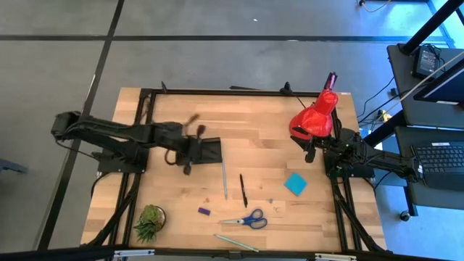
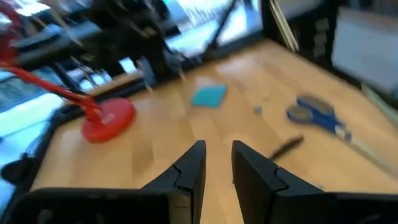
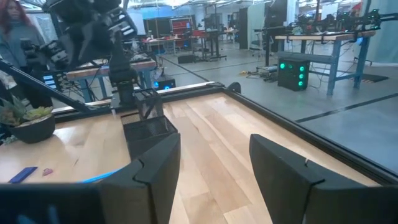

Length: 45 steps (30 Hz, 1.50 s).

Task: Pick and place office supplies into organizer
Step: Put the top blue pencil into the black desk organizer

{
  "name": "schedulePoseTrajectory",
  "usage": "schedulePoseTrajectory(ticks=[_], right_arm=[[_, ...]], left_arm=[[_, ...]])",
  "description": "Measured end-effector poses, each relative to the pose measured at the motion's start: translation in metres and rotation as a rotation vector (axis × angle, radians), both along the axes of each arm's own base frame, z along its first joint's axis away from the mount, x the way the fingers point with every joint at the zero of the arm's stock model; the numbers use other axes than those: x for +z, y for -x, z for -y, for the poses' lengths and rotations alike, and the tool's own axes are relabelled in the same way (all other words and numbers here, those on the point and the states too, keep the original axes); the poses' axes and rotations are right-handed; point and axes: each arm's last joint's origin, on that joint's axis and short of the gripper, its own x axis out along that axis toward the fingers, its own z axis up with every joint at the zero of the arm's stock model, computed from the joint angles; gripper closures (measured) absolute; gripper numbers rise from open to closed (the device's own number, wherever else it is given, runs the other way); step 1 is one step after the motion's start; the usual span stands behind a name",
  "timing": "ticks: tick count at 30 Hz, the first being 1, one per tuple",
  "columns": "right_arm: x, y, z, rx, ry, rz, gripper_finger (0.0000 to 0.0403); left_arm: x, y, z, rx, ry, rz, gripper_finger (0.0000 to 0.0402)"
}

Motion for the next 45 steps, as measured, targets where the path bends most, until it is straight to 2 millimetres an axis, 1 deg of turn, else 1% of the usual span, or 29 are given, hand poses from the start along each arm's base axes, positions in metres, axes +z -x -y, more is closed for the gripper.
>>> schedulePoseTrajectory(ticks=[4, 6, 10, 13, 19, 27, 29, 38, 45], right_arm=[[0.0, 0.0, 0.0, 0.0, 0.0, 0.001, 0.0208], [0.0, 0.0, 0.0, 0.0, 0.0, 0.001, 0.0208], [0.0, 0.0, 0.0, 0.0, 0.0, 0.002, 0.0208], [0.0, 0.0, 0.0, 0.0, -0.001, 0.002, 0.0208], [0.0, 0.0, 0.0, 0.001, -0.003, 0.004, 0.0208], [0.0, 0.0, 0.0, 0.0, -0.002, 0.003, 0.0208], [0.0, 0.0, 0.0, 0.001, -0.002, 0.003, 0.0208], [0.0, 0.0, 0.0, 0.001, 0.0, 0.002, 0.0208], [0.0, 0.0, 0.0, 0.001, 0.001, 0.002, 0.0208]], left_arm=[[0.004, -0.027, 0.013, -0.095, -0.153, -0.093, 0.0329], [0.005, -0.039, 0.02, -0.114, -0.24, -0.146, 0.0329], [0.003, -0.056, 0.032, -0.067, -0.468, -0.226, 0.0329], [0.002, -0.064, 0.041, 0.012, -0.524, -0.234, 0.0329], [0.001, -0.065, 0.055, 0.046, -0.586, -0.214, 0.0329], [0.001, -0.063, 0.065, 0.056, -0.557, -0.201, 0.0329], [0.003, -0.064, 0.065, 0.06, -0.587, -0.187, 0.0329], [0.005, -0.064, 0.06, 0.217, -0.653, -0.189, 0.0329], [0.004, -0.064, 0.061, 0.173, -0.637, -0.196, 0.0329]])
